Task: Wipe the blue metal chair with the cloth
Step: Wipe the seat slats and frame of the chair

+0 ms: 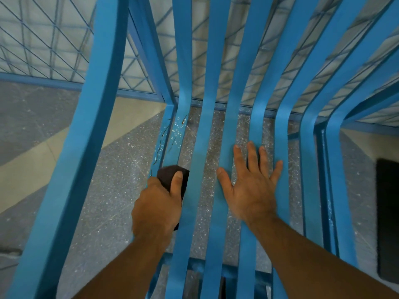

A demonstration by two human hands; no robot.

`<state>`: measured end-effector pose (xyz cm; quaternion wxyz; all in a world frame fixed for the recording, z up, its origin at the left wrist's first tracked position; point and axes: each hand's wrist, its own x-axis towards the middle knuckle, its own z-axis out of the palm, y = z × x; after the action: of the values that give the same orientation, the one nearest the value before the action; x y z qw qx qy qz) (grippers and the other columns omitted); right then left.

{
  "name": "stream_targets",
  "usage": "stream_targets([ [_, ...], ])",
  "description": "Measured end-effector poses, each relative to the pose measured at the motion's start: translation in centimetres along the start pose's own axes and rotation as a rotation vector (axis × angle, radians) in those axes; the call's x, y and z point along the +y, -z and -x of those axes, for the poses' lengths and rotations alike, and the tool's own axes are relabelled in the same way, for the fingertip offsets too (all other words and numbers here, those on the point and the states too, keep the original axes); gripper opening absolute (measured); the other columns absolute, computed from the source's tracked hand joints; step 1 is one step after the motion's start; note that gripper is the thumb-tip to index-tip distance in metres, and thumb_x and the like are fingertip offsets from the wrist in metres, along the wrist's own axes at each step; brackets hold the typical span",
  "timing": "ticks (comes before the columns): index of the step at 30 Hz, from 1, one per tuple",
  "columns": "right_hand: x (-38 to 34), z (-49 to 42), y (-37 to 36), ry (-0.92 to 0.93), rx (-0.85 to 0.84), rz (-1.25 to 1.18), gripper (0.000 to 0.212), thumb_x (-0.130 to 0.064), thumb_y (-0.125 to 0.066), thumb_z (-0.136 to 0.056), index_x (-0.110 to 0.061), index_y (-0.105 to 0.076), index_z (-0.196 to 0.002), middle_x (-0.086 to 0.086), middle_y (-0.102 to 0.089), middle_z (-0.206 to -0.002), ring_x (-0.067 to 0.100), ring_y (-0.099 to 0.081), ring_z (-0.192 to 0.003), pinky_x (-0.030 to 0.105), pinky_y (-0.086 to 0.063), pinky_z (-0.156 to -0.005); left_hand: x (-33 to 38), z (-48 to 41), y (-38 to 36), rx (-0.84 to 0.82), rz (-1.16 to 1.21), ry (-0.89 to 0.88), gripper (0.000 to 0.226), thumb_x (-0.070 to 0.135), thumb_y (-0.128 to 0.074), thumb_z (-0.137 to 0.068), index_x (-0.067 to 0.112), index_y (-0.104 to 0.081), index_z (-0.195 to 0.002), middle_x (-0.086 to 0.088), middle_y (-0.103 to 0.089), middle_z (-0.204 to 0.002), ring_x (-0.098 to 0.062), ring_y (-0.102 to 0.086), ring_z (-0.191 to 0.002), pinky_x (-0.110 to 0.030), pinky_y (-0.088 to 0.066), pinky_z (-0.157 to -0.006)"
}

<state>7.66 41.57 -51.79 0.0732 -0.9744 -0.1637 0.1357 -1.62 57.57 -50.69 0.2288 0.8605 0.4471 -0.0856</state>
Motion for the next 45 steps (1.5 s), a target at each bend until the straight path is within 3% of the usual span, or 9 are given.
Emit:
stream_targets([
  [5, -0.1, -0.1, -0.2, -0.004, 0.012, 0.009, 0.075, -0.070, -0.011, -0.093, -0.027, -0.014, -0.154, 0.006, -0.005, -0.163, 0.029, 0.002, -0.149, 0.063, 0.006, -0.114, 0.9, -0.5, 0.0, -0.004, -0.032, 0.028, 0.052, 0.069, -0.030, -0.089, 0.018, -0.041, -0.093, 0.000, -0.053, -0.078, -0.024, -0.053, -0.072, -0.035, -0.046, -0.063],
  [9, -0.2, 0.0, -0.2, -0.009, 0.007, 0.013, 0.075, -0.070, -0.011, -0.093, -0.026, -0.015, -0.154, 0.006, -0.005, -0.163, 0.029, 0.003, -0.149, 0.064, 0.005, -0.114, 2.9, -2.9, 0.0, 0.016, -0.005, -0.109, 0.045, 0.054, -0.037, -0.096, 0.014, -0.043, -0.116, -0.007, -0.059, -0.105, -0.031, -0.062, -0.091, -0.043, -0.052, -0.074],
  [12, -0.1, -0.1, -0.3, -0.008, 0.000, 0.003, 0.074, -0.069, -0.011, -0.093, -0.027, -0.011, -0.155, 0.005, -0.001, -0.163, 0.028, 0.007, -0.149, 0.063, 0.007, -0.114, 4.9, -5.5, 0.0, -0.007, 0.003, -0.199, 0.044, 0.049, -0.039, -0.098, 0.014, -0.038, -0.125, -0.006, -0.054, -0.111, -0.031, -0.060, -0.095, -0.045, -0.051, -0.077],
  [16, 0.0, -0.2, -0.3, -0.007, 0.010, -0.018, 0.074, -0.070, -0.012, -0.093, -0.028, -0.013, -0.154, 0.003, -0.002, -0.163, 0.027, 0.008, -0.149, 0.062, 0.009, -0.114, 6.7, -8.1, -0.2, -0.031, 0.032, -0.086, 0.050, 0.060, -0.035, -0.095, 0.015, -0.044, -0.112, -0.004, -0.054, -0.093, -0.031, -0.059, -0.089, -0.038, -0.044, -0.067],
  [26, 0.0, -0.2, 0.1, -0.010, -0.019, -0.021, 0.076, -0.071, -0.009, -0.092, -0.027, -0.011, -0.154, 0.004, 0.000, -0.163, 0.028, 0.008, -0.149, 0.063, 0.007, -0.114, 4.2, -4.8, -0.3, 0.022, -0.034, -0.038, 0.060, 0.068, -0.031, -0.091, 0.012, -0.049, -0.103, -0.007, -0.062, -0.089, -0.031, -0.061, -0.081, -0.036, -0.046, -0.063],
  [33, 0.0, -0.2, -0.2, -0.010, -0.005, -0.018, 0.074, -0.069, -0.012, -0.094, -0.026, -0.014, -0.154, 0.005, -0.004, -0.163, 0.029, 0.004, -0.149, 0.065, 0.003, -0.114, 6.4, -7.3, -0.4, -0.043, 0.021, -0.024, 0.039, 0.060, -0.038, -0.093, 0.022, -0.040, -0.100, -0.002, -0.055, -0.082, -0.027, -0.056, -0.074, -0.036, -0.049, -0.058],
  [38, 0.1, -0.1, -0.2, -0.001, 0.000, -0.036, 0.074, -0.069, -0.012, -0.094, -0.026, -0.014, -0.154, 0.006, -0.003, -0.163, 0.029, 0.006, -0.149, 0.064, 0.004, -0.114, 9.4, -11.0, -0.1, -0.052, 0.023, -0.158, 0.033, 0.052, -0.037, -0.097, 0.019, -0.035, -0.100, -0.002, -0.047, -0.090, -0.024, -0.046, -0.079, -0.037, -0.037, -0.066],
  [41, 0.1, -0.2, -0.3, -0.008, -0.001, -0.047, 0.074, -0.069, -0.012, -0.093, -0.027, -0.013, -0.154, 0.004, -0.002, -0.163, 0.028, 0.007, -0.149, 0.063, 0.004, -0.114, 11.1, -12.5, -0.1, -0.041, 0.054, -0.126, 0.047, 0.057, -0.032, -0.097, 0.013, -0.042, -0.111, -0.005, -0.047, -0.091, -0.027, -0.046, -0.081, -0.035, -0.033, -0.068],
  [45, 0.2, -0.2, -0.3, -0.006, 0.002, -0.047, 0.074, -0.069, -0.014, -0.094, -0.025, -0.018, -0.153, 0.005, -0.007, -0.163, 0.029, 0.002, -0.149, 0.064, 0.002, -0.114, 10.3, -12.6, -0.5, 0.008, 0.094, -0.097, 0.061, 0.056, -0.023, -0.099, 0.007, -0.050, -0.121, -0.018, -0.060, -0.113, -0.035, -0.056, -0.099, -0.036, -0.035, -0.075],
])
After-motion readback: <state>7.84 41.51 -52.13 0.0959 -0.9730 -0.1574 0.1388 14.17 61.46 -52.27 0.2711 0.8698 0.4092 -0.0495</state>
